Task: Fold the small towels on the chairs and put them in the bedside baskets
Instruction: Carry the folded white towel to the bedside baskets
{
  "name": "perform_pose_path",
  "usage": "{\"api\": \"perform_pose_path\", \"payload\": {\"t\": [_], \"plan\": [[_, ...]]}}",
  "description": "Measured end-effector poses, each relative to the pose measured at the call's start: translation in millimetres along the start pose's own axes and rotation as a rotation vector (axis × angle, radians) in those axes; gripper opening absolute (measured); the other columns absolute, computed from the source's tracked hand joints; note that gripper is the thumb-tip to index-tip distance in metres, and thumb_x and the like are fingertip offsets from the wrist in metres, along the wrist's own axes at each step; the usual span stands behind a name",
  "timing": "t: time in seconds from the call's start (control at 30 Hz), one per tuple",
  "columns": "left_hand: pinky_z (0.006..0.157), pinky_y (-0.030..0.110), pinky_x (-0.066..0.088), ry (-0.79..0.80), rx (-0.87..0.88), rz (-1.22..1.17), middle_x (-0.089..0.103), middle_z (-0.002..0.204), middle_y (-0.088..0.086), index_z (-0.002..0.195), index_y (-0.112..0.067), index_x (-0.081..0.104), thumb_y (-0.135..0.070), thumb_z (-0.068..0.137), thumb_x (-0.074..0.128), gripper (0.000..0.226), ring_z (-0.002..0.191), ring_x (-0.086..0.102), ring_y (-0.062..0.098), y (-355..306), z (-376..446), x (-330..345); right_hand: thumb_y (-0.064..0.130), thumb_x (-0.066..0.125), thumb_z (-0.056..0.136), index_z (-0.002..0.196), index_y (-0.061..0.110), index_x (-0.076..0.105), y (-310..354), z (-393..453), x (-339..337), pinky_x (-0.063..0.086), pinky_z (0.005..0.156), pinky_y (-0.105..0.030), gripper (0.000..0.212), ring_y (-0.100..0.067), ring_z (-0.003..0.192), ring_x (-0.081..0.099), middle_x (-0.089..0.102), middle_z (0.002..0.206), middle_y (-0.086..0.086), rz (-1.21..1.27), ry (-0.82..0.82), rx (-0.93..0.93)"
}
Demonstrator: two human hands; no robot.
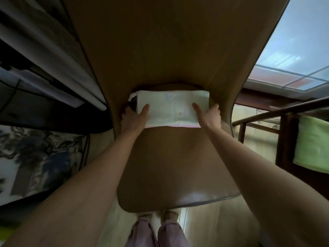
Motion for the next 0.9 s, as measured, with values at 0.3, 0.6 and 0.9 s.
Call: {"api": "perform_pose_path", "payload": {"t": [0.3, 0.6, 0.9], "plan": [[0.095, 0.038, 0.049, -0.076, -0.005, -0.159, 0.049, 0.138, 0.008, 0.144, -0.011, 0.034, -0.061, 0.083, 0.062, 0.084, 0.122, 0.052, 0.030, -12.8, 23.1, 29.2, 0.050, 0.067, 0.084, 0.130, 0.007, 0.050, -0.1, 26.6, 17.8, 0.049, 0.093, -0.037, 0.065, -0.029, 0.113, 0.059, 0.061, 0.121, -0.010, 0.263, 0.037, 0.086], [0.088, 0.030, 0.045, 0.032, 0.066, -0.138, 0.057, 0.126, 0.001, 0.135, -0.010, 0.051, -0.059, 0.086, 0.059, 0.070, 0.116, 0.056, 0.024, -35.2, -47.7, -8.7, 0.040, 0.077, 0.079, 0.086, 0.022, 0.061, 3.5, -49.8, -48.2, 0.055, 0.073, -0.029, 0.024, -0.013, 0.084, 0.065, 0.067, 0.089, 0.004, 0.514, 0.089, 0.072], [0.100, 0.043, 0.046, 0.108, 0.328, 0.003, 0.055, 0.131, 0.003, 0.135, -0.017, 0.045, -0.041, 0.084, 0.069, 0.061, 0.119, 0.054, 0.024, -114.2, -221.0, -62.8, 0.021, 0.082, 0.074, 0.112, 0.012, 0.062, -3.3, -184.7, -192.8, 0.057, 0.074, -0.034, 0.045, -0.019, 0.092, 0.067, 0.069, 0.103, -0.004, 0.545, 0.022, -0.007]]}}
Point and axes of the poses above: each hand's wrist, its own z-axis towards the middle knuckle, its own x-axis out of the palm, y = z × x, the point moved 1 cm from there along z, towards the middle knuckle
